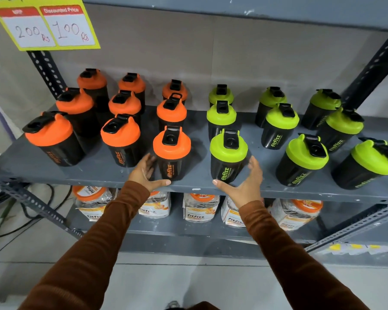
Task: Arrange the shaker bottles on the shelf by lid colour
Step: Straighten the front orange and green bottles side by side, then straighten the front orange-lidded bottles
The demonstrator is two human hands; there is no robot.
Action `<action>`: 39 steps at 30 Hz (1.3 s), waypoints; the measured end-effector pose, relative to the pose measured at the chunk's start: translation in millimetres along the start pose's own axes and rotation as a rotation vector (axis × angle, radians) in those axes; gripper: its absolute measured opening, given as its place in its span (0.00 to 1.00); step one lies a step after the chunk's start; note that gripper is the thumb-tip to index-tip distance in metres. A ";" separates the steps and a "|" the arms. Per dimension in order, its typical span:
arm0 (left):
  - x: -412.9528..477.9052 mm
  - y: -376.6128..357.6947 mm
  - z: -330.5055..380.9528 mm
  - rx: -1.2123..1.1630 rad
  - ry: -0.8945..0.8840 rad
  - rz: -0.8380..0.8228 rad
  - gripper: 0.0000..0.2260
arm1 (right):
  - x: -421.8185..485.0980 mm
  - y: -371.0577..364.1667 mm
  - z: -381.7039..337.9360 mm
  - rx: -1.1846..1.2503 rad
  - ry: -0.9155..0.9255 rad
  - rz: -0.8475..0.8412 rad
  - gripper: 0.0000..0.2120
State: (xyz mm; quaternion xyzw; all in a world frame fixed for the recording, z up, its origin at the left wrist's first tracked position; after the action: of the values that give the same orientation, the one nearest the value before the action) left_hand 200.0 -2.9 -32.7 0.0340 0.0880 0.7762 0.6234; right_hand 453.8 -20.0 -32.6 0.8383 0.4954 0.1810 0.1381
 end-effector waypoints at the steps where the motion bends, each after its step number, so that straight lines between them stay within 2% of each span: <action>1: -2.2 3.5 -2.6 -0.028 0.000 0.021 0.41 | -10.6 0.0 -4.3 -0.037 0.054 0.111 0.50; 3: -5.7 12.7 -7.4 -0.090 -0.009 0.093 0.34 | -33.4 -5.4 -17.7 -0.041 0.349 0.331 0.39; 4: -6.9 18.5 -10.0 -0.113 -0.018 0.141 0.30 | -42.8 -11.4 -27.1 0.013 0.500 0.382 0.34; 6: -7.4 34.0 -17.9 -0.123 -0.059 0.241 0.19 | -58.4 -31.9 -46.0 0.113 0.714 0.323 0.24; 8: -6.6 54.5 -28.3 -0.083 -0.104 0.369 0.09 | -76.4 -60.3 -69.7 0.174 0.839 0.131 0.17; 10: -3.9 79.1 -35.0 -0.065 -0.130 0.514 0.08 | -92.4 -95.8 -91.4 0.198 0.785 -0.111 0.12; 12: 3.8 107.6 -37.9 -0.095 -0.153 0.637 0.14 | -105.7 -133.8 -107.1 0.197 0.587 -0.283 0.14; 14: 15.0 138.8 -38.3 -0.104 -0.161 0.732 0.20 | -112.6 -167.9 -115.6 0.217 0.381 -0.287 0.22; 17: 36.0 182.6 -35.4 -0.012 -0.195 0.826 0.25 | -106.9 -206.2 -130.6 0.180 0.136 -0.118 0.42; 19: 54.1 204.7 -35.6 0.060 -0.168 0.790 0.35 | -96.2 -221.8 -137.9 0.137 -0.011 -0.079 0.52; 20: 62.2 213.7 -34.2 0.072 -0.137 0.716 0.39 | -89.9 -228.2 -139.8 0.130 -0.035 -0.071 0.54; 23: 87.9 233.4 -41.7 0.107 -0.147 0.428 0.47 | -76.9 -241.2 -138.4 0.166 -0.068 -0.102 0.53; 26: 94.5 239.8 -41.8 0.123 -0.117 0.245 0.40 | -73.9 -245.2 -131.5 0.071 -0.115 -0.107 0.46; 29: 96.4 242.2 -43.1 0.068 -0.111 0.151 0.32 | -76.4 -242.8 -132.2 0.033 -0.125 -0.075 0.39; 33: 93.4 242.5 -43.1 -0.012 -0.105 0.131 0.29 | -82.4 -236.1 -134.8 0.012 -0.092 -0.107 0.36; 39: 85.8 238.6 -41.6 0.041 -0.084 0.145 0.31 | -84.6 -231.2 -134.4 -0.030 -0.096 -0.157 0.35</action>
State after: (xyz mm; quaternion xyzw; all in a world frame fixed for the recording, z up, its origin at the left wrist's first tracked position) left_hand -55.1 27.3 -35.8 0.0858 0.0750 0.8152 0.5679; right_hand 176.6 21.4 -21.2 0.8024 0.5497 0.1364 0.1881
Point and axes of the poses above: each hand's wrist, its own x-axis towards the middle knuckle, its own y-axis out of the back of the hand, z = x × y, the point moved 1 cm from there along x, towards the middle knuckle, and after that the axes turned 8 degrees about z, right-handed, at the moved point
